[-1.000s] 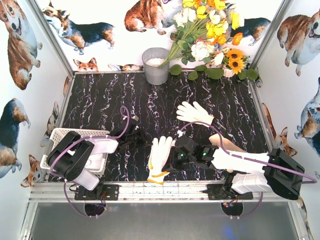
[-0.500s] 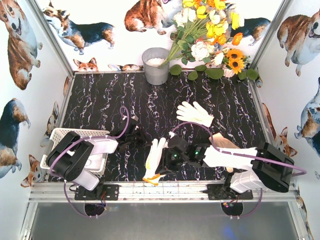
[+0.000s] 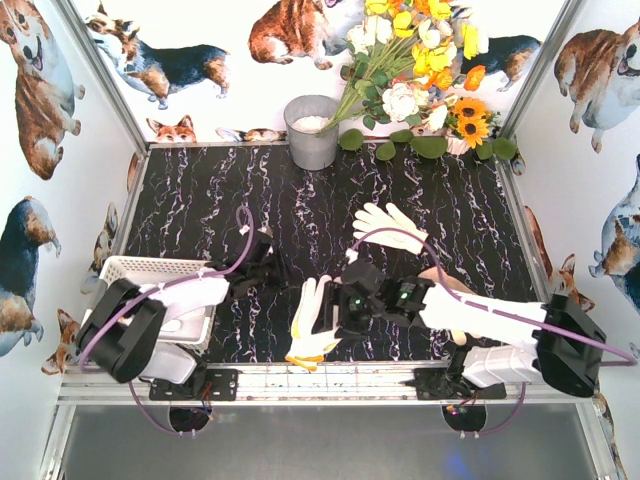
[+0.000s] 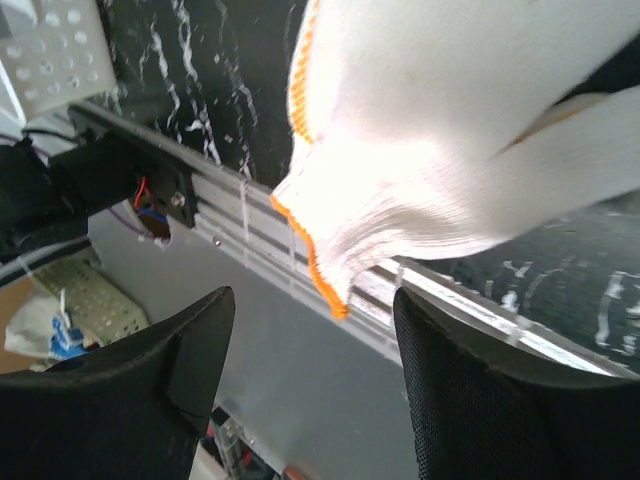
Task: Put the gloves into the storage basket
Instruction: Pair the glove with the glove.
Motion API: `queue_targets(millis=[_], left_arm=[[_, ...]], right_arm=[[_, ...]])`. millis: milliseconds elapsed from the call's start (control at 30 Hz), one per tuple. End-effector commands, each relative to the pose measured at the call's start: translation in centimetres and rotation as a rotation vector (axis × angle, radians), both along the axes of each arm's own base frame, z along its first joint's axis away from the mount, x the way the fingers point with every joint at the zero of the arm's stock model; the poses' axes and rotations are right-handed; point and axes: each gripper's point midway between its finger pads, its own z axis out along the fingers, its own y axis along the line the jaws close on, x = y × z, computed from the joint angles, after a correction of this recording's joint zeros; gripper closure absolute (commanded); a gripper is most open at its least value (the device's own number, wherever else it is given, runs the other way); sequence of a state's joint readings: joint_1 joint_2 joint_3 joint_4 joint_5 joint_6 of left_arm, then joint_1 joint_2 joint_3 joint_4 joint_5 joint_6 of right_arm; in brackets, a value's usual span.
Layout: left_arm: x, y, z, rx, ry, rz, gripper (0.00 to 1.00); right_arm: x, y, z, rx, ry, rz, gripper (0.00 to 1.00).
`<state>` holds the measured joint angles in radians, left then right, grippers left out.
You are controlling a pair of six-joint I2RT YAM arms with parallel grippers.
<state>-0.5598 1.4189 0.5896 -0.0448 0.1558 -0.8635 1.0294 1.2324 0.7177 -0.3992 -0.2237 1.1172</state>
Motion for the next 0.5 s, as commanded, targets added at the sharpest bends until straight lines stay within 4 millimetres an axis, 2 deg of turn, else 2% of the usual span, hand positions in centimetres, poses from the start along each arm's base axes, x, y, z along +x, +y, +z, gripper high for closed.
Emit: queue_targets(millis=[0,133,300,467], left_arm=[[-0.2,2.0,1.9,0.118,-0.05,-0.031,0.59],[-2.0,0.8,3.0,0.036,-0.042,-0.132,0.53],[-5.2,-0.6,2.8,-0.088,0.028,-0.226,0.51],[-7.0,-1.7,2.6,-0.171,0.075,-0.296,0.49]], right_arm=[[2.0,-3.3,0.3,-0.121,-0.081,-0.067,0.33],[2.2,-4.3,-1.0,-0.119,-0.049,-0.107,0.34],[2.3,-2.8,-2.1,-0.052,0.001,-0.117,0.35],[2.2,-1.8,-3.6,-0.072,0.058,-0.082,0.48]])
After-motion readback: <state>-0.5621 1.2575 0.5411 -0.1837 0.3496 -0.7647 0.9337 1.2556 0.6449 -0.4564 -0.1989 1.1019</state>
